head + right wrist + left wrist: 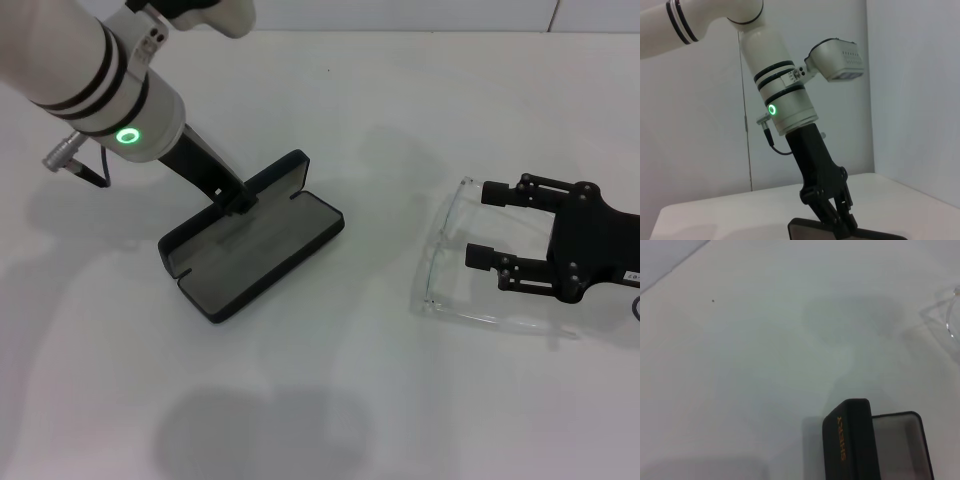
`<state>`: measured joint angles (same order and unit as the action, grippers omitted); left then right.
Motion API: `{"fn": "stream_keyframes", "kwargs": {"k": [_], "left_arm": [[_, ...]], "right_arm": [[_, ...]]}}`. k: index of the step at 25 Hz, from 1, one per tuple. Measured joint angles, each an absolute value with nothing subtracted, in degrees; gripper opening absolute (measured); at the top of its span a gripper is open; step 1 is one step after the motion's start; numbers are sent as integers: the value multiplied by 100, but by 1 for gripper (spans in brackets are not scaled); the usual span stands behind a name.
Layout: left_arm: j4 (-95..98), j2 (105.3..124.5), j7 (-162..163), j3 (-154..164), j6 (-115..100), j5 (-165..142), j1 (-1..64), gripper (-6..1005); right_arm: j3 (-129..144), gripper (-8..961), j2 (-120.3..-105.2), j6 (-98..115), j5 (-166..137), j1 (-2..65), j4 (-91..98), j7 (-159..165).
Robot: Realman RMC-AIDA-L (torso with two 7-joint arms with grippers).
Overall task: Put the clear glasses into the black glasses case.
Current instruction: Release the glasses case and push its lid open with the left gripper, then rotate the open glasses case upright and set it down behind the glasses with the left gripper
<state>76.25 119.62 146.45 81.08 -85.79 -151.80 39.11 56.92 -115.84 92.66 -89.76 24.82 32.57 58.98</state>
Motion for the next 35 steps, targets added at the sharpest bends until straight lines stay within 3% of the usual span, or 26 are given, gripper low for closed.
{"fn": "stream_keyframes", "kwargs": {"k": [24, 35], "left_arm": [[8008, 11965, 14480, 8298, -8562, -15331, 3899, 214], [8327, 11971, 12401, 8291, -8044, -15101, 3834, 224]], "right_arm": [[5671, 720, -11575, 9245, -8973, 2481, 3252, 5897], [5664, 720, -11575, 9257, -8974, 2478, 3252, 5898]]}}
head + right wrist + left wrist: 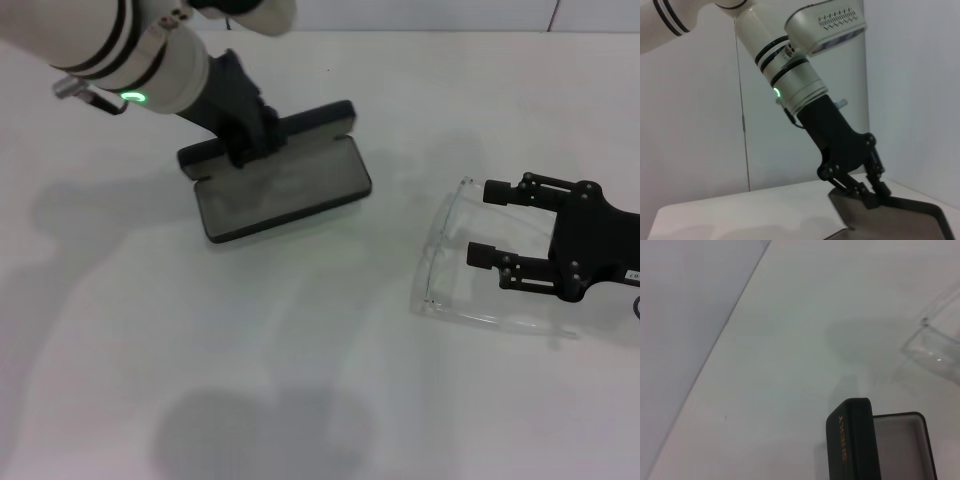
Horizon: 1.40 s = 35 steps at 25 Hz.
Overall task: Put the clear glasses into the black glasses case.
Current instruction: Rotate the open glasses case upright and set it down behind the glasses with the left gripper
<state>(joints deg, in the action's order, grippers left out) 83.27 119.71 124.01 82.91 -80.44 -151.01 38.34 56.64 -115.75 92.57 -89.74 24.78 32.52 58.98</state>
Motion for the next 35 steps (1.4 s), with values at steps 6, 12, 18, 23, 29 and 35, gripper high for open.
{"fn": "stream_keyframes", "kwargs": {"k": [6, 12, 18, 23, 29, 35], "left_arm": [[8135, 11975, 11408, 8322, -7925, -14642, 3964, 232], [7732, 11978, 11121, 8502, -7583, -14494, 4167, 240], [7243, 11980, 11117, 8537, -7312, -14504, 4351, 248], [6972, 11979, 11145, 8586, -7007, -14535, 4411, 255], [6439, 11984, 11236, 8596, -6962, -14785, 4674, 263], [6377, 11988, 11304, 8595, -6825, -14770, 4700, 271]], "right_arm": [[5704, 720, -11591, 9271, -8958, 2479, 3239, 5898], [5685, 720, -11590, 9399, -8841, 2473, 3126, 5897], [5692, 720, -11585, 9416, -8831, 2463, 3076, 5897], [5702, 720, -11583, 9419, -8827, 2461, 3067, 5897], [5708, 719, -11583, 9422, -8824, 2471, 3066, 5894], [5705, 719, -11584, 9422, -8824, 2473, 3059, 5892]]}}
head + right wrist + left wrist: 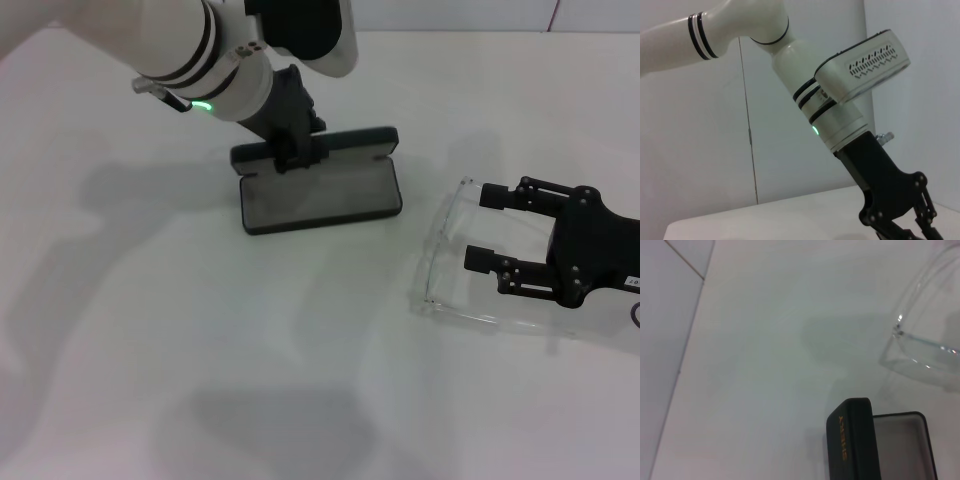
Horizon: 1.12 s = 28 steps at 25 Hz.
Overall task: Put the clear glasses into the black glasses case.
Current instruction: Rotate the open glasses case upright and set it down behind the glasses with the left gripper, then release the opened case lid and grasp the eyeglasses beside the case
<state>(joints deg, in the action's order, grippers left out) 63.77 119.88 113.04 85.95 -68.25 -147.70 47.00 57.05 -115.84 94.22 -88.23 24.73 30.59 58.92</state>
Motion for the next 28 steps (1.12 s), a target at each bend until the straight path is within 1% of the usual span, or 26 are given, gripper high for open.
{"fn": "stream_keyframes", "kwargs": {"k": [10, 13, 16, 20, 25, 28], "left_arm": [[6480, 11992, 11316, 8595, -6783, -14726, 4683, 282], [6765, 11990, 11300, 8535, -6791, -14322, 4527, 288], [7178, 11972, 11169, 8325, -6868, -13663, 4241, 296], [7711, 11954, 10538, 7687, -7082, -12191, 3613, 302], [7753, 11947, 9621, 6999, -7430, -10105, 2890, 307], [7712, 11964, 9209, 6906, -7517, -9409, 2428, 391]], "right_arm": [[5676, 719, -11574, 9412, -8824, 2469, 3058, 5885], [5664, 719, -11569, 9413, -8824, 2467, 3058, 5843], [5659, 719, -11566, 9414, -8824, 2462, 3058, 5827], [5657, 719, -11555, 9400, -8825, 2461, 3058, 5827], [5651, 719, -11549, 9378, -8825, 2486, 3058, 5829], [5651, 719, -11547, 9378, -8825, 2514, 3096, 5956]]}}
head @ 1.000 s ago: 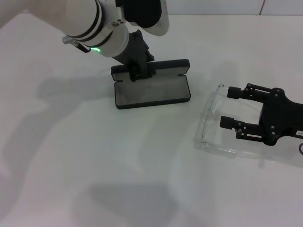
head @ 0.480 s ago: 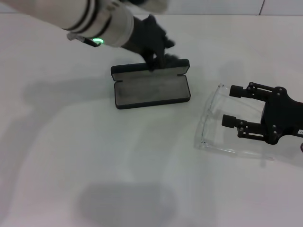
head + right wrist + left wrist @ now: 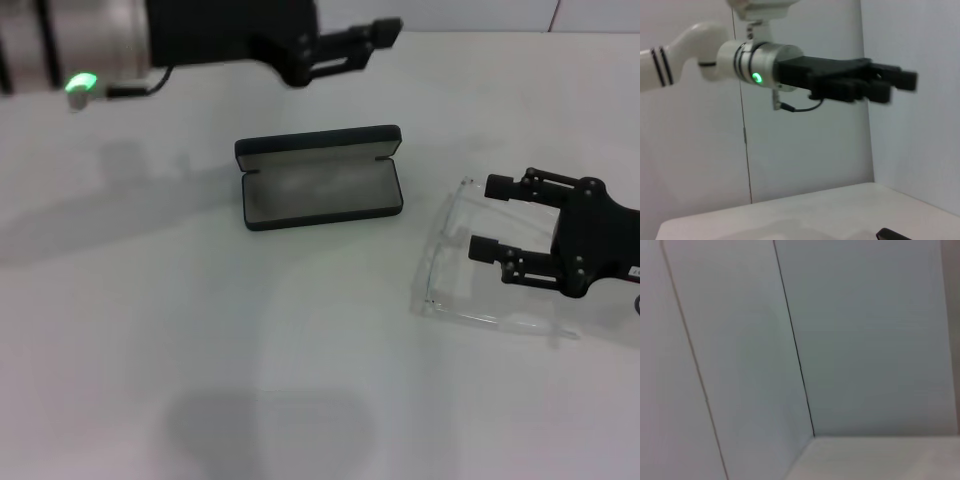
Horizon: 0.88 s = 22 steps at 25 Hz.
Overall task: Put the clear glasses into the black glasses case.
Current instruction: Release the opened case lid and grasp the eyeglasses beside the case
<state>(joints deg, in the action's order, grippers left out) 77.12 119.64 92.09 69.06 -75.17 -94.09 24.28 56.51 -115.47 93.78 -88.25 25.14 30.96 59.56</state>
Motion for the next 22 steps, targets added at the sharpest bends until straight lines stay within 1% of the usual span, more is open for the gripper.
{"fn": "stream_keyframes", "kwargs": {"k": [2, 5, 8, 10, 11, 12, 14, 16, 17, 18, 21, 22], "left_arm": [[7611, 11966, 9028, 6901, -7532, -9108, 2225, 447], [7143, 11959, 8700, 6896, -7585, -8628, 1985, 572], [6554, 11945, 8324, 6810, -7796, -8309, 1897, 696], [6132, 11946, 8171, 6646, -8066, -8247, 1879, 736], [6003, 11951, 8155, 6582, -8167, -8244, 1871, 755], [5649, 11954, 8102, 6413, -8450, -8234, 1851, 775], [5469, 11955, 8042, 6345, -8567, -8228, 1842, 774], [5220, 11957, 7917, 6282, -8697, -8207, 1817, 773], [5081, 11962, 7796, 6265, -8789, -8182, 1781, 772], [5013, 11963, 7721, 6256, -8846, -8167, 1753, 771], [4864, 11972, 7503, 6247, -8988, -8142, 1651, 770], [4809, 11975, 7426, 6247, -9008, -8142, 1619, 769]], "right_arm": [[5651, 719, -11537, 9372, -8825, 2522, 3188, 6196], [5678, 719, -11470, 9360, -8866, 2536, 3491, 6714], [5707, 719, -11351, 9417, -8890, 2539, 3926, 7134], [5712, 719, -11242, 9542, -8911, 2559, 4342, 7530], [5706, 719, -11155, 9703, -8959, 2613, 4634, 7703], [5700, 719, -11114, 9808, -9008, 2654, 4769, 7746], [5672, 719, -10977, 10045, -9183, 2808, 5149, 7899], [5652, 713, -10770, 10155, -9460, 3068, 5629, 8341], [5654, 710, -10694, 10178, -9592, 3184, 5758, 8587], [5653, 708, -10569, 10208, -9769, 3389, 5921, 8947], [5651, 699, -10289, 10341, -10240, 3984, 6049, 9777], [5654, 696, -10216, 10417, -10448, 4229, 6053, 9945]]}}
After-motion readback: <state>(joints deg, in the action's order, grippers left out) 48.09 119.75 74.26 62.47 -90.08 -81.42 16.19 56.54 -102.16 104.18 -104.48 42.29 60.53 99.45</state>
